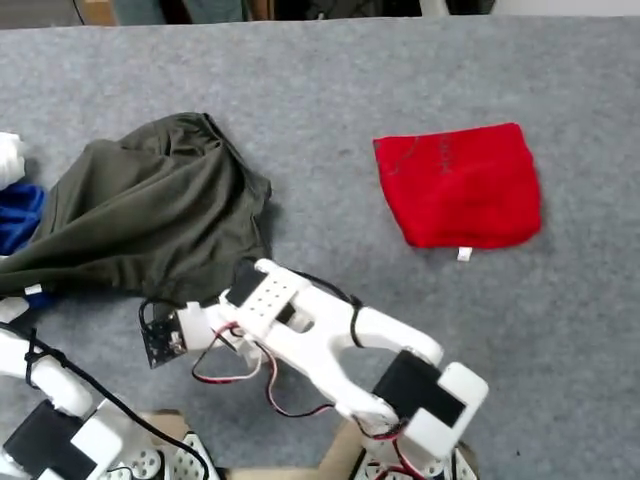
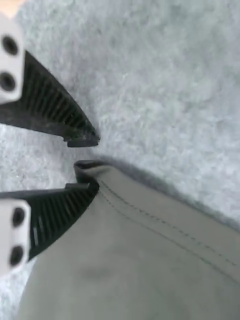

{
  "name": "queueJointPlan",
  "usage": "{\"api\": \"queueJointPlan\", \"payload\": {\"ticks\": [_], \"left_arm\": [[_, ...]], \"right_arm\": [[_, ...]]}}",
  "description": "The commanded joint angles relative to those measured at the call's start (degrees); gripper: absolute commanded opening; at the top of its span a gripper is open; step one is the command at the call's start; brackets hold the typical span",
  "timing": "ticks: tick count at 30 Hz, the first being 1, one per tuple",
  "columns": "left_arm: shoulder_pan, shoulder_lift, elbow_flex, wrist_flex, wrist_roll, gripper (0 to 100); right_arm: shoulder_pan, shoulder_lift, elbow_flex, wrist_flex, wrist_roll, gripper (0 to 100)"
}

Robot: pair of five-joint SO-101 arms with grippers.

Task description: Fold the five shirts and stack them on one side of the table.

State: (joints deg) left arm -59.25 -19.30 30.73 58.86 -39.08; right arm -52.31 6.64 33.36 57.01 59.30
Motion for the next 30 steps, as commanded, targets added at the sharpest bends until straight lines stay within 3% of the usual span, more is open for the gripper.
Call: {"api": "queueJointPlan", "payload": {"ticks": [1,5,12,18,21,25,30], "left_arm": [[-0.04,-2.02,-0.66,-0.88,0.44,3],[-0.04,-2.02,-0.66,-0.88,0.44,3],[-0.04,-2.02,-0.66,-0.79,0.44,3],[0.13,-2.02,-0.66,-0.53,0.88,3],[1.10,-2.11,-1.01,-0.88,5.54,3],[2.42,-4.22,-6.46,-0.09,19.60,3],[10.51,-12.57,-13.58,6.59,25.85,3]], "right_arm": [[1.32,2.68,-3.30,-0.18,0.44,12.3],[1.76,2.95,-4.18,-0.18,0.44,2.8],[3.16,2.77,-4.88,0.09,0.44,1.4],[8.26,-1.27,-13.58,8.44,0.35,1.4],[10.90,-7.16,-18.77,12.92,0.09,1.4],[15.03,-15.34,-27.47,14.51,-5.54,1.4],[22.68,-23.25,-43.30,14.51,-13.63,1.4]]}}
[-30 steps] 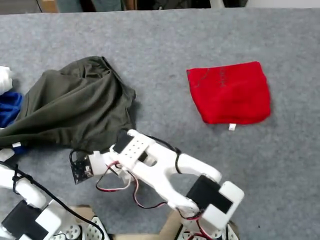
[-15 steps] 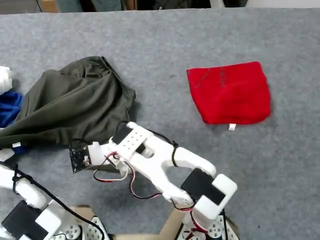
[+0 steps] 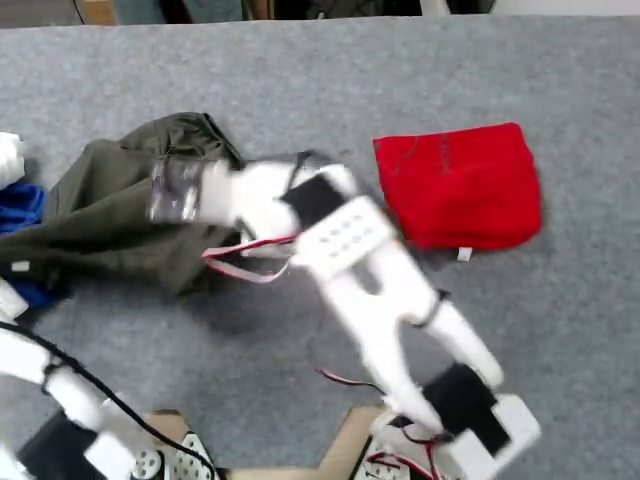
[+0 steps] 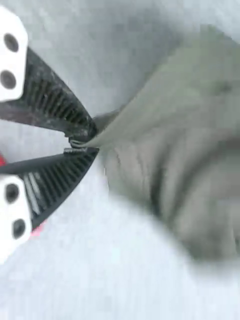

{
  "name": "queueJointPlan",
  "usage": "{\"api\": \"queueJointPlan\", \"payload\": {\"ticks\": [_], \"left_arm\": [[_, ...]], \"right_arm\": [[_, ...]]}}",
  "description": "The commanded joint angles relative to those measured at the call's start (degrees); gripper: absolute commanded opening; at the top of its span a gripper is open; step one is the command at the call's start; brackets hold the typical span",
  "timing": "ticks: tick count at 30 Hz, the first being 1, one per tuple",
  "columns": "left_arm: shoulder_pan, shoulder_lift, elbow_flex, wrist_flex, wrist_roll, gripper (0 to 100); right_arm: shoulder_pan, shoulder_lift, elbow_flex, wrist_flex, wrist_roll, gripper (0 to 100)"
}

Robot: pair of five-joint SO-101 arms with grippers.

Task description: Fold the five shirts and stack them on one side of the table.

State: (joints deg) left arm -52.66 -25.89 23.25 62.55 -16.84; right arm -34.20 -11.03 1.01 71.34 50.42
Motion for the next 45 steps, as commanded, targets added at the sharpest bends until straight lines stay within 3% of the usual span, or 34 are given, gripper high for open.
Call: {"api": "queueJointPlan", "payload": {"ticks": [1,9,18,25,30,32,34,39,42,45], "left_arm": [[5.58,-7.91,-7.43,3.78,4.66,3],[16.04,-20.84,-22.46,8.44,17.49,3],[25.98,-26.11,-40.57,22.07,17.32,3],[28.18,-26.73,-45.85,33.85,13.63,3],[28.18,-26.11,-39.69,34.20,12.13,3],[28.18,-26.02,-32.66,29.10,12.31,3],[28.18,-26.02,-22.64,19.08,12.31,3],[28.18,-24.44,3.12,-16.79,12.40,3],[28.44,-19.16,10.33,-37.98,12.40,3],[29.23,-10.29,8.13,-43.60,12.40,3]], "right_arm": [[6.24,-6.73,-15.25,0.18,-7.12,1.4],[19.96,-8.66,-49.54,0.09,-19.87,1.4],[28.13,-8.92,-73.63,0.00,-20.84,1.4],[30.59,-8.57,-77.14,-2.20,-20.40,1.4],[29.89,-8.40,-64.84,1.58,-16.70,1.4],[27.87,-7.60,-55.43,0.44,-15.21,1.4],[26.64,-5.93,-46.11,-2.81,-13.27,1.4],[25.67,2.95,-27.47,-24.97,-13.10,1.4],[25.58,10.33,-27.21,-35.96,-13.19,1.4],[24.18,17.80,-33.27,-41.23,-13.19,1.4]]}}
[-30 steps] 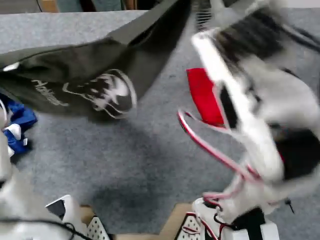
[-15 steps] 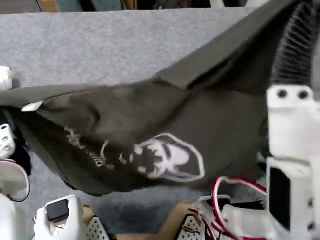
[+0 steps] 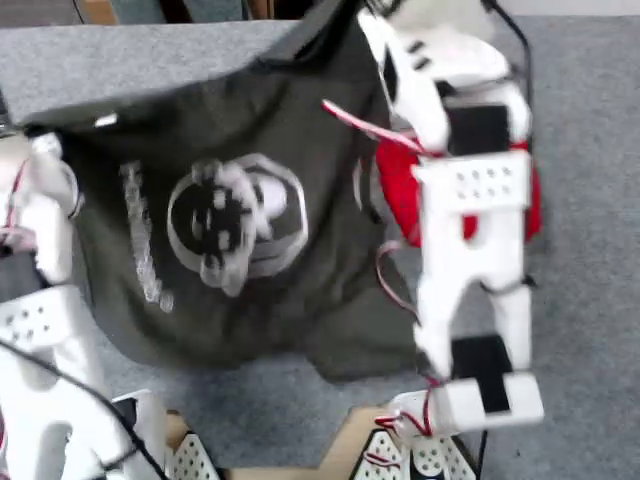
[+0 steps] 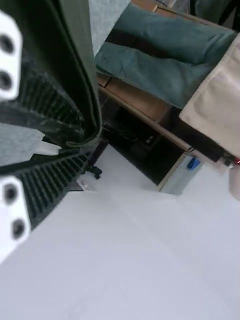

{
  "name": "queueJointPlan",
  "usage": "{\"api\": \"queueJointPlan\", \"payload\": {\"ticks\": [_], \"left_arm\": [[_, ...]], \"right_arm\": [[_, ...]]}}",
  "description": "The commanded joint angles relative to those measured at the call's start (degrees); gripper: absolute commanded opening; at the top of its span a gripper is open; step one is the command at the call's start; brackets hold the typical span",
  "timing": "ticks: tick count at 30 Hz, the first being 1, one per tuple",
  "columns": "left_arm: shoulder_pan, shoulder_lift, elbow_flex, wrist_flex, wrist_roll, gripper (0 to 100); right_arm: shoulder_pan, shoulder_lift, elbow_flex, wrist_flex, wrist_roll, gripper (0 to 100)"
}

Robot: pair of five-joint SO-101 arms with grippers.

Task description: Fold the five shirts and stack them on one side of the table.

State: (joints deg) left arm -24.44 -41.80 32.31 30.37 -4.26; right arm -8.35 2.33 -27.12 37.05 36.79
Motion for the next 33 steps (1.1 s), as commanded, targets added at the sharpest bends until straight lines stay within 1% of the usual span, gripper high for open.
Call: {"api": "queueJointPlan", "payload": {"ticks": [1,5,9,11,18,22,24,27,30,33], "left_arm": [[1.45,8.79,-3.03,-10.81,-0.18,3],[1.98,20.75,-12.70,-5.80,-0.18,3],[1.71,29.36,-19.21,0.09,-0.44,3],[1.63,31.12,-20.62,2.99,-0.53,3],[1.71,31.30,-17.10,11.08,-0.70,3],[1.63,31.30,-13.05,16.79,-0.97,3],[2.07,31.30,-11.12,20.13,-3.87,3],[2.15,31.30,-8.57,24.00,-11.52,3],[2.15,31.21,-6.11,26.64,-16.79,3],[1.80,31.21,-4.44,29.80,-19.34,3]], "right_arm": [[-1.85,6.99,-8.04,-7.56,0.44,1.4],[-3.34,17.63,-21.93,-5.19,0.44,1.4],[-3.69,26.15,-34.59,5.71,0.62,1.4],[-3.60,29.23,-40.13,12.66,0.79,1.4],[-3.60,34.24,-54.90,40.09,1.14,1.4],[-3.43,35.30,-58.33,54.51,7.38,1.4],[-3.43,36.26,-59.12,59.52,10.90,1.4],[-3.34,37.58,-60.00,64.26,15.21,1.4],[-1.85,37.23,-58.86,64.26,15.12,1.4],[-0.18,35.65,-54.73,64.26,15.47,1.4]]}}
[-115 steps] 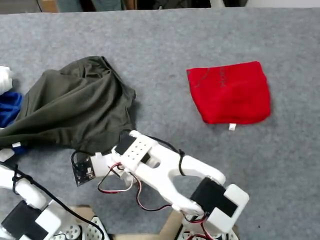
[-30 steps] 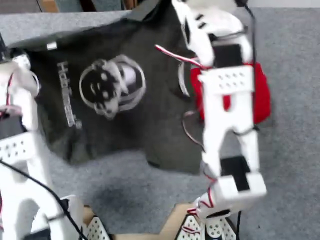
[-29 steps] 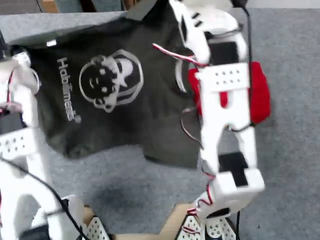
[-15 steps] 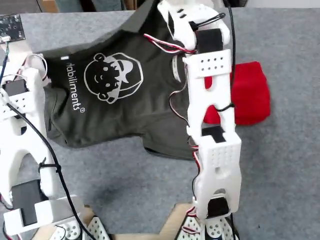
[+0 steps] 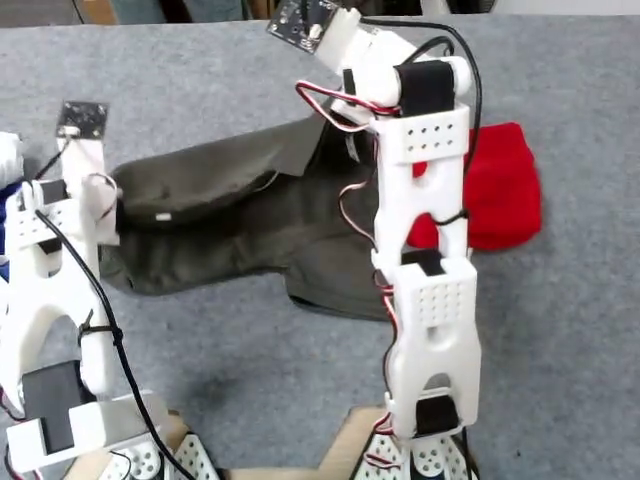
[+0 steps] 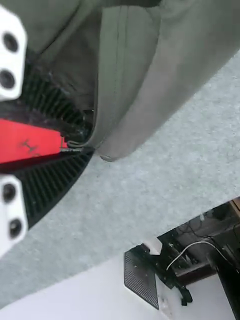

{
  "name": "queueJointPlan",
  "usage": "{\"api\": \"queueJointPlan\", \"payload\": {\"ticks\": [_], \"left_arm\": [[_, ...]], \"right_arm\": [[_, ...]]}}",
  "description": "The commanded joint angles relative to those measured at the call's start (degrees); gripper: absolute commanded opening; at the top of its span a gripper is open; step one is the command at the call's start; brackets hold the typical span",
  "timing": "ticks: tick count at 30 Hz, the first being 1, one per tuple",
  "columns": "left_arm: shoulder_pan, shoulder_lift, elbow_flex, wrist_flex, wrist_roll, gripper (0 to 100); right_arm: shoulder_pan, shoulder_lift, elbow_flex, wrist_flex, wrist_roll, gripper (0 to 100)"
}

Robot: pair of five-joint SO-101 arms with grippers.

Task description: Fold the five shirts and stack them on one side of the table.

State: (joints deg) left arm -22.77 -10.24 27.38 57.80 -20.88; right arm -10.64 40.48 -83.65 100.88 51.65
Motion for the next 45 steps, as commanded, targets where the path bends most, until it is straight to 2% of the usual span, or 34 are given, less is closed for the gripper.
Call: {"api": "queueJointPlan", "payload": {"ticks": [1,5,11,20,29,35,45], "left_arm": [[0.13,-0.35,1.19,3.43,-3.60,3],[0.48,-0.35,3.82,5.89,-7.03,3],[-1.45,-0.35,5.67,5.89,-10.99,3],[-6.29,-0.26,5.67,5.98,-17.49,3],[-1.27,-0.26,10.42,5.45,-17.85,3],[-2.15,-0.26,11.12,3.87,-17.85,3],[-5.41,0.18,10.86,0.70,-17.85,3]], "right_arm": [[2.81,-3.21,3.74,0.44,0.79,1.4],[4.84,-8.13,13.67,0.44,5.89,1.4],[3.43,-19.12,32.75,0.09,12.57,1.4],[4.84,-29.49,56.31,-8.09,13.98,1.4],[5.10,-44.88,84.00,-18.55,17.93,1.4],[5.19,-55.16,100.35,-23.65,18.73,1.4],[4.84,-62.46,111.34,-25.41,18.64,1.4]]}}
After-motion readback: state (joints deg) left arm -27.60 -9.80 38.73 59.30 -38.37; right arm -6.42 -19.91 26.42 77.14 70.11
